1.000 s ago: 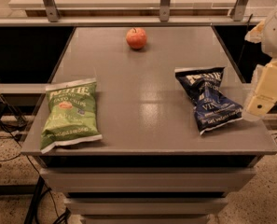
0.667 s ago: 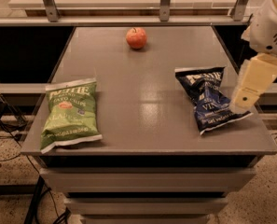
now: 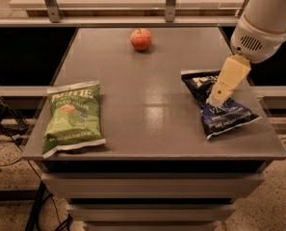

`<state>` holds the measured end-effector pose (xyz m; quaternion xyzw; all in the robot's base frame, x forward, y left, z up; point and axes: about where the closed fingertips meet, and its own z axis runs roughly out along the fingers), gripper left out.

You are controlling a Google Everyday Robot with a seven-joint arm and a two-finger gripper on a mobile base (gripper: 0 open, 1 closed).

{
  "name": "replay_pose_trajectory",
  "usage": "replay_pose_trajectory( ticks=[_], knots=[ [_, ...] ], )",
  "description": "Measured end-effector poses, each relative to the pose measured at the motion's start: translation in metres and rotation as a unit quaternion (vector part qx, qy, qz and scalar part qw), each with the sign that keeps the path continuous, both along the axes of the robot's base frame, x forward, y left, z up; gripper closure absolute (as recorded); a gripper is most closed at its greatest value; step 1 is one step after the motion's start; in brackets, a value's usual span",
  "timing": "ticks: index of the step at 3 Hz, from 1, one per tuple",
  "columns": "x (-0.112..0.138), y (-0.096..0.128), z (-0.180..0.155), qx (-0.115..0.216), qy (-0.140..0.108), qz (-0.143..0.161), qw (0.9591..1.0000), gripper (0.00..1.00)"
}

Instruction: Move blue chip bag near green jalapeno chip bag

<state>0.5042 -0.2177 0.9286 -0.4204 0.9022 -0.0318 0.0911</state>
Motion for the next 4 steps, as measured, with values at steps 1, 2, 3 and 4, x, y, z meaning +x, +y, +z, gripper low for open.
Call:
replay_pose_trajectory(
  ticks=[1, 2, 3, 4],
  knots=[
    [0.009, 0.008, -0.025, 0.016, 0.006, -0.081, 0.9966, 0.00],
    [0.017, 0.017, -0.055, 0.033, 0.007, -0.141, 0.9894, 0.00],
    [0.025, 0.027, -0.081, 0.046, 0.016, -0.171, 0.9841, 0.17],
    [0.034, 0.034, -0.092, 0.047, 0.017, -0.184, 0.9816, 0.41]
  ],
)
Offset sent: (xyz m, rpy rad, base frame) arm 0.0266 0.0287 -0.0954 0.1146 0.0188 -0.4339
